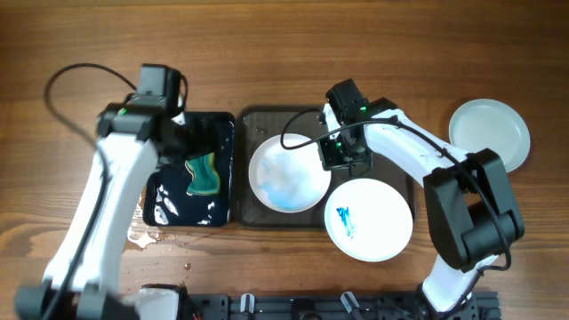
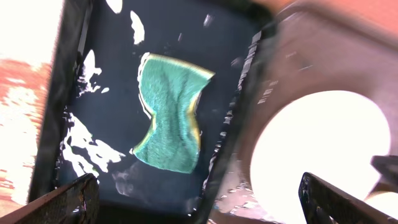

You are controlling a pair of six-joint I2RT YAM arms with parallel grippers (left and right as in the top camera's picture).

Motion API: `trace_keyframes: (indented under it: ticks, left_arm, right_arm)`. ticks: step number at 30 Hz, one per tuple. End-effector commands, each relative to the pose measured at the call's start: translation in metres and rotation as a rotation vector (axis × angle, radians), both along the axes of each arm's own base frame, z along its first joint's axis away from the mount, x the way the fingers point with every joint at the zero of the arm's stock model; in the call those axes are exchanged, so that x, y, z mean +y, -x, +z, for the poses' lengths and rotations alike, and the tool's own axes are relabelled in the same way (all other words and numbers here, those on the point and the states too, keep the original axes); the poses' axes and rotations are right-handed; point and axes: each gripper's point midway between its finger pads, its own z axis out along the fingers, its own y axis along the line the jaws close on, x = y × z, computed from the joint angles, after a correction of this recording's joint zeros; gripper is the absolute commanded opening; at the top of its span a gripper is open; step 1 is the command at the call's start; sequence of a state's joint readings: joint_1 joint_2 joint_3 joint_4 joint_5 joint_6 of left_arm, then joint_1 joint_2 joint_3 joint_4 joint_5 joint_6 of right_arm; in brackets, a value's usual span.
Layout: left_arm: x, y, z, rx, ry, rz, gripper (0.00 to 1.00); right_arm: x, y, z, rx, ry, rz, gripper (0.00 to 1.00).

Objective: Clean dirty plates on tray and stack at the side
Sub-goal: 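Lift the cleaned plate with the right gripper and swing it over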

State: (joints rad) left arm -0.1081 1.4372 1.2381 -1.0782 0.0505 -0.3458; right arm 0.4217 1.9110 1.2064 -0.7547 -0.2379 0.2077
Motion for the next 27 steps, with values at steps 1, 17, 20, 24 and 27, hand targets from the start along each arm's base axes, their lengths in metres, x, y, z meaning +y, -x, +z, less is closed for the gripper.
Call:
trace_keyframes:
  ticks: [1, 17, 20, 24, 27]
  left_arm:
    - [0.002, 0.010, 0.044, -0.140, 0.022, 0.005, 1.00]
    - [0.099, 0.020, 0.060, -0.191, -0.054, 0.373, 1.00]
    - [0.111, 0.021, 0.054, -0.170, -0.057, 0.416, 1.00]
    - [0.117, 0.020, 0.051, -0.161, -0.058, 0.435, 1.00]
    - [0.118, 0.019, 0.052, -0.165, -0.059, 0.436, 1.00]
  right_arm:
    - [-0.001, -0.013, 0.013, -0.059, 0.012, 0.046, 0.05]
    - [0.003, -0.070, 0.153, -0.273, 0.055, 0.060, 0.05]
    - [0.010, -0.068, 0.167, -0.281, 0.039, 0.079, 0.05]
    - [0.037, -0.061, 0.177, -0.302, -0.009, 0.134, 0.04]
    - [0.064, -0.053, 0.172, -0.300, -0.041, 0.189, 0.05]
